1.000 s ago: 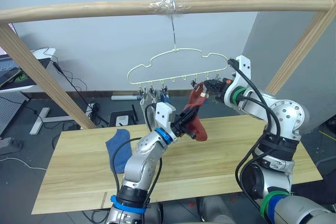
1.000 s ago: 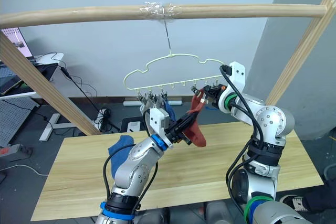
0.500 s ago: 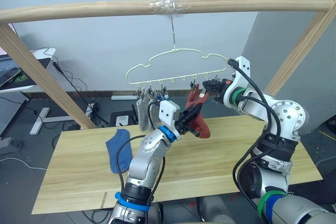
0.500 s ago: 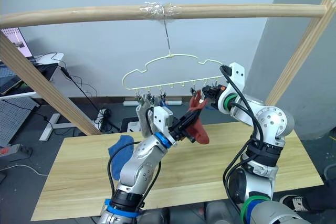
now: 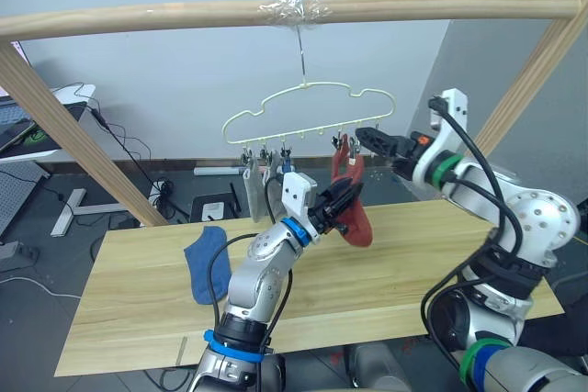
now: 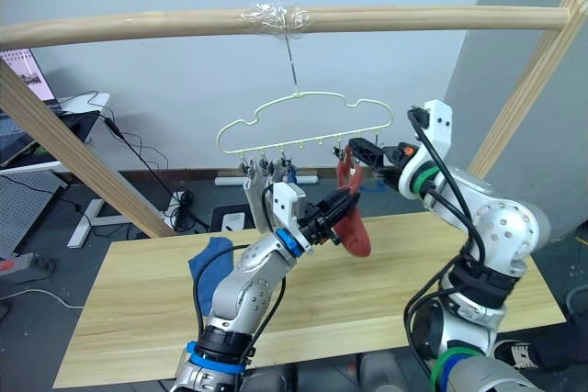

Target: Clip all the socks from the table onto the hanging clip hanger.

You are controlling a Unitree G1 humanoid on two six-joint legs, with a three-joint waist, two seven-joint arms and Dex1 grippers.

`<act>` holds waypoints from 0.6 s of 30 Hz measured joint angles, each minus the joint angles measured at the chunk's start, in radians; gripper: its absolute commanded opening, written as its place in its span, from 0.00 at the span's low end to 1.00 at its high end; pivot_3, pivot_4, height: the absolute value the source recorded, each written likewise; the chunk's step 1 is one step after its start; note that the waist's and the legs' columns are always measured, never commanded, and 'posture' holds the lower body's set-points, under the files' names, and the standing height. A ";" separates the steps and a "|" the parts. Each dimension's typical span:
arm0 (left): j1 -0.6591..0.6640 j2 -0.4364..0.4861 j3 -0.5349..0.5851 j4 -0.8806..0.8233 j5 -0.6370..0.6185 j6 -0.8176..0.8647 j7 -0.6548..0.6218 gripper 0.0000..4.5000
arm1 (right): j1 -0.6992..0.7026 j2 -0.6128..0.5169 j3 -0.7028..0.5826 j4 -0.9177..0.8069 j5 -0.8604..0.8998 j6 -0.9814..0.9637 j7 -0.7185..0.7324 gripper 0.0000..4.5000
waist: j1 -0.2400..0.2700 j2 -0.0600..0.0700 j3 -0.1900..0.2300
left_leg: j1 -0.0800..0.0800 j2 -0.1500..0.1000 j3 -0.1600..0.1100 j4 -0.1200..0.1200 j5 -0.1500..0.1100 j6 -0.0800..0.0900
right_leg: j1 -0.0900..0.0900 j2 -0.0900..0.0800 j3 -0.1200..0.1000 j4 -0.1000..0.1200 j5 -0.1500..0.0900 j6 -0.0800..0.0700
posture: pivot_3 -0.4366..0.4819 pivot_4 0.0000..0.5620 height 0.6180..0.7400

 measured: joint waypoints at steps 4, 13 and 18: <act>-0.033 -0.011 0.014 0.040 -0.042 0.055 -0.015 0.81 | 0.078 -0.036 0.036 -0.035 -0.011 -0.052 0.005 1.00 | -0.013 0.000 0.000 | 0.000 0.000 0.000 0.001 0.000 0.000 | 0.000 0.000 0.000 0.000 0.000 0.000 | 0.26 0.22 1.00; -0.029 0.101 0.043 0.018 -0.054 0.089 -0.051 1.00 | 0.229 -0.132 0.295 -0.053 -0.211 -0.375 0.033 1.00 | -0.050 0.001 0.000 | 0.001 0.002 0.001 0.001 0.000 0.000 | 0.000 0.002 0.001 0.001 0.000 0.001 | 0.30 0.21 1.00; 0.033 0.239 0.080 -0.138 -0.092 0.139 -0.111 1.00 | 0.286 -0.122 0.442 -0.014 -0.374 -0.640 0.042 0.87 | -0.047 0.000 0.001 | 0.001 0.002 0.000 0.001 0.000 0.000 | 0.000 0.003 0.001 0.000 0.000 0.001 | 0.34 0.21 1.00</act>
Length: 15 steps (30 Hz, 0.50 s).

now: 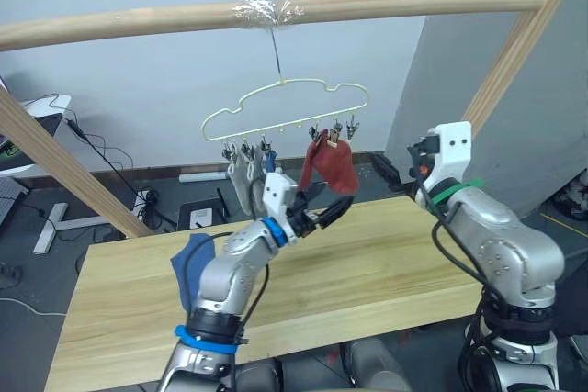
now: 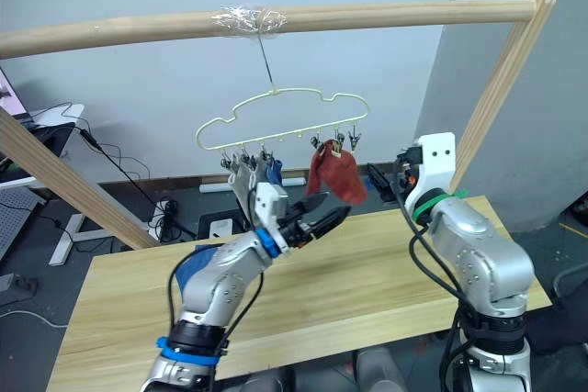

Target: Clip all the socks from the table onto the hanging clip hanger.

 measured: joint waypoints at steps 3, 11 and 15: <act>0.037 0.080 0.034 -0.089 -0.033 0.033 -0.029 1.00 | 0.026 0.034 0.050 0.046 -0.077 -0.123 -0.013 0.73 | 0.009 0.000 0.000 | 0.000 0.000 0.000 0.000 0.000 0.000 | 0.000 0.000 0.000 0.000 0.000 0.000 | 0.36 0.21 1.00; 0.090 0.168 0.122 -0.238 -0.113 0.102 -0.010 1.00 | -0.016 0.131 0.113 0.254 -0.221 -0.355 -0.057 0.40 | 0.037 0.000 0.001 | 0.000 0.000 0.000 0.000 0.000 0.000 | 0.000 0.000 0.001 0.000 0.000 -0.001 | 0.39 0.21 1.00; 0.101 0.163 0.127 -0.271 -0.134 0.111 0.012 1.00 | -0.064 0.155 0.114 0.338 -0.259 -0.423 -0.061 0.40 | 0.048 0.000 0.001 | 0.000 0.000 -0.001 0.000 0.000 0.000 | 0.000 0.000 0.000 0.000 0.000 -0.001 | 0.40 0.21 1.00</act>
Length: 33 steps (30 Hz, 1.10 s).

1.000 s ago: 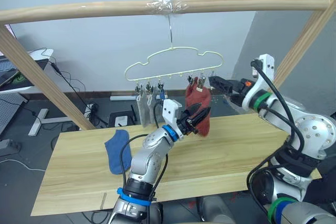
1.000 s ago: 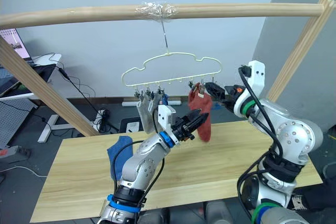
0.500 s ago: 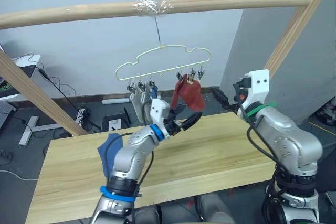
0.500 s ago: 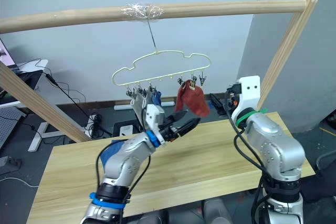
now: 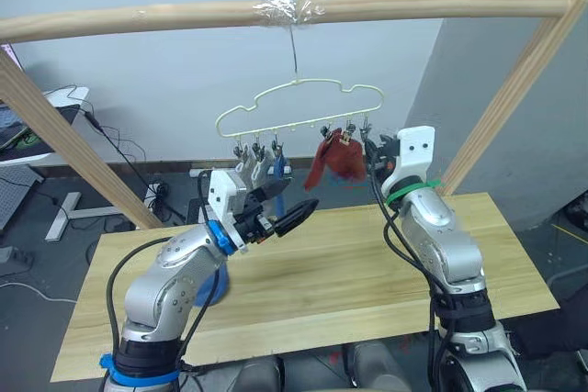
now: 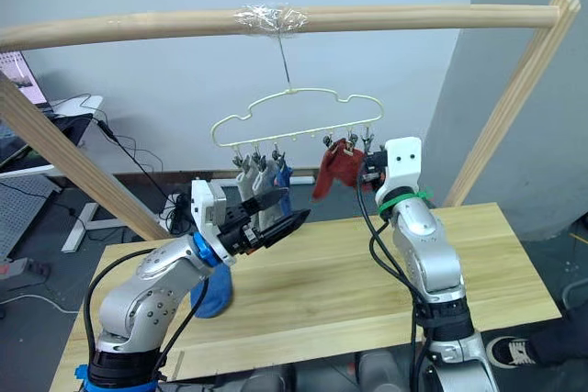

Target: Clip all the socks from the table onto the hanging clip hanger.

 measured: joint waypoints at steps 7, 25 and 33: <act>0.019 0.013 0.000 -0.025 -0.005 -0.021 0.001 1.00 | -0.064 0.038 -0.019 0.151 -0.040 -0.078 -0.027 0.40 | 0.015 0.000 0.000 | 0.001 0.000 0.000 0.000 0.000 0.000 | 0.000 0.000 0.000 0.000 0.001 -0.002 | 0.43 0.20 1.00; 0.043 0.023 -0.001 -0.054 -0.005 -0.024 0.021 1.00 | -0.146 0.067 -0.060 0.320 -0.055 -0.129 -0.060 0.40 | 0.022 0.000 0.000 | 0.001 0.000 0.000 0.000 0.000 0.000 | 0.000 0.000 0.000 0.000 0.002 -0.004 | 0.48 0.18 1.00; 0.045 0.029 -0.001 -0.054 -0.005 -0.024 0.022 1.00 | -0.164 0.072 -0.066 0.348 -0.064 -0.159 -0.062 0.40 | 0.022 0.000 0.000 | 0.001 0.000 0.001 0.000 0.000 0.000 | 0.000 0.000 0.000 0.001 0.002 -0.004 | 0.48 0.17 1.00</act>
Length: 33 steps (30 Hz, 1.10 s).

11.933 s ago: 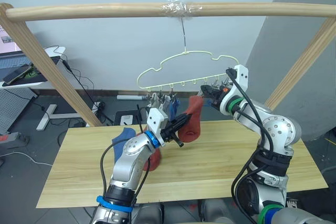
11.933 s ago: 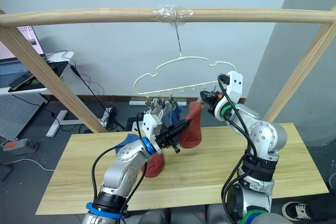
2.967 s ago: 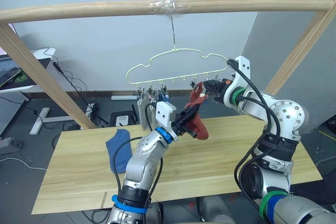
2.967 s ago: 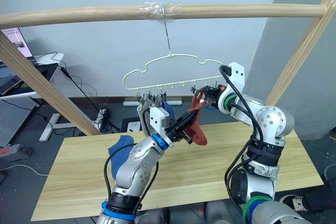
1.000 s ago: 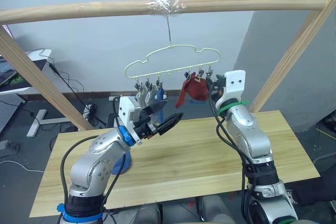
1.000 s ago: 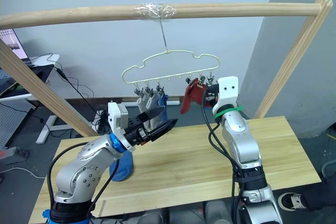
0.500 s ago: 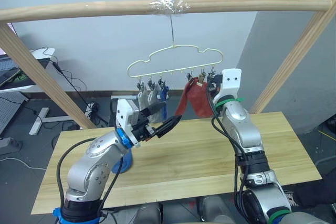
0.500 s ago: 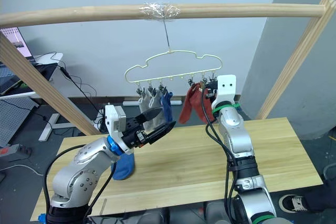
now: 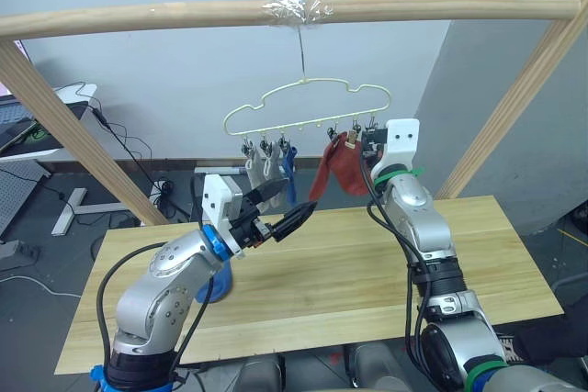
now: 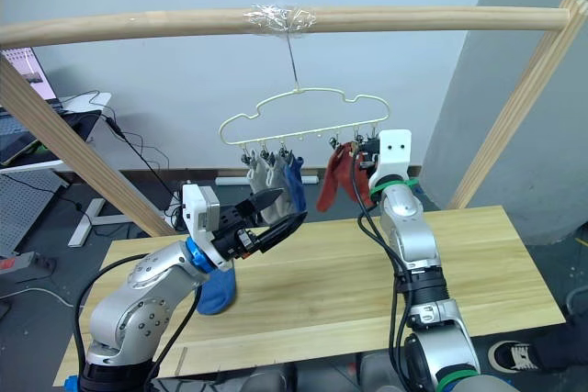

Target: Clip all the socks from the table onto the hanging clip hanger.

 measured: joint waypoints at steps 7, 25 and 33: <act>0.000 0.000 -0.002 0.000 0.000 0.000 0.001 1.00 | -0.017 0.008 -0.001 0.023 -0.011 -0.029 0.000 0.40 | 0.000 0.000 0.000 | 0.000 0.000 0.000 0.000 0.000 0.000 | 0.000 0.000 0.000 0.000 0.001 -0.002 | 0.47 0.17 1.00; -0.002 0.000 -0.012 0.000 0.000 0.000 0.005 1.00 | -0.047 0.007 -0.011 0.077 -0.010 -0.054 0.007 0.01 | 0.000 0.000 0.000 | 0.000 0.000 0.000 0.000 0.000 0.000 | 0.000 0.000 0.000 0.000 0.001 -0.002 | 0.48 0.18 1.00; -0.001 -0.009 -0.013 0.000 0.001 -0.001 0.023 1.00 | -0.047 -0.041 -0.021 0.062 0.002 -0.042 0.049 0.01 | 0.002 0.000 0.000 | 0.000 0.000 0.000 0.000 0.000 0.000 | 0.000 0.000 0.000 0.000 0.001 -0.002 | 0.47 0.20 1.00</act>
